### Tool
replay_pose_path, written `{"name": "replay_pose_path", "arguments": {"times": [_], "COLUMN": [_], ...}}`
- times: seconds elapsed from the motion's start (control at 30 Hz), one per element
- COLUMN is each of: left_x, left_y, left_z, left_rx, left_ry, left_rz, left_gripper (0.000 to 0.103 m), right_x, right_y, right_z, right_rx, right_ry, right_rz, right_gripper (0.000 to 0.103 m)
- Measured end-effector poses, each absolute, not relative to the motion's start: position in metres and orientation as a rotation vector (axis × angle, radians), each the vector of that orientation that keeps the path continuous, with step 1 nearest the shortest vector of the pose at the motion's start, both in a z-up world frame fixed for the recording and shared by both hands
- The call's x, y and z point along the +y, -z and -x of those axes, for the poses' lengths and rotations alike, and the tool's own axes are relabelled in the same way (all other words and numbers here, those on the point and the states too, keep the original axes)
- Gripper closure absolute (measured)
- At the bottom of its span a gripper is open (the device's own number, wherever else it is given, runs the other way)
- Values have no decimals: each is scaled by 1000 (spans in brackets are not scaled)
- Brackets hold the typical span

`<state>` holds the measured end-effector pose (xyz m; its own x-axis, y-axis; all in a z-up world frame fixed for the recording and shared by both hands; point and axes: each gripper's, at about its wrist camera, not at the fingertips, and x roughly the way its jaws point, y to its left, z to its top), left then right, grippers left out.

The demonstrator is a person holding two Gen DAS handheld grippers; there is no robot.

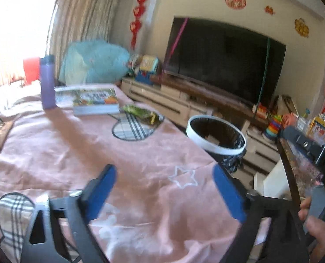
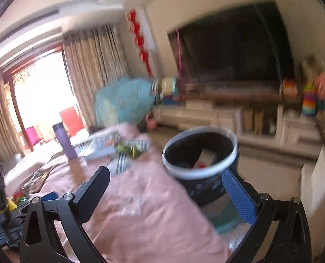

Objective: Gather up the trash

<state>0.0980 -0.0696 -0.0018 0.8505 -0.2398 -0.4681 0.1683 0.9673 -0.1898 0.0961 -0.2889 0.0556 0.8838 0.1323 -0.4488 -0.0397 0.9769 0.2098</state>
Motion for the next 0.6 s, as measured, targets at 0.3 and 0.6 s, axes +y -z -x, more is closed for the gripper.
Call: {"name": "replay_pose_path", "arguments": {"times": [0.3,0.6], "left_x": [-82,-88], "left_y": [12,15], "left_z": [-40,-28], "left_rx": [368,340], "left_ry": [124,59], "left_rz": [20,-15], "left_gripper": [1,1], "right_x": [-284,-277], "right_y": [-46,-28], "right_z": [-69,-58], "right_rx": [382,404], "right_ry": [-32,-33], "right_rz": [-127,-106], "right_gripper": [0,0]}}
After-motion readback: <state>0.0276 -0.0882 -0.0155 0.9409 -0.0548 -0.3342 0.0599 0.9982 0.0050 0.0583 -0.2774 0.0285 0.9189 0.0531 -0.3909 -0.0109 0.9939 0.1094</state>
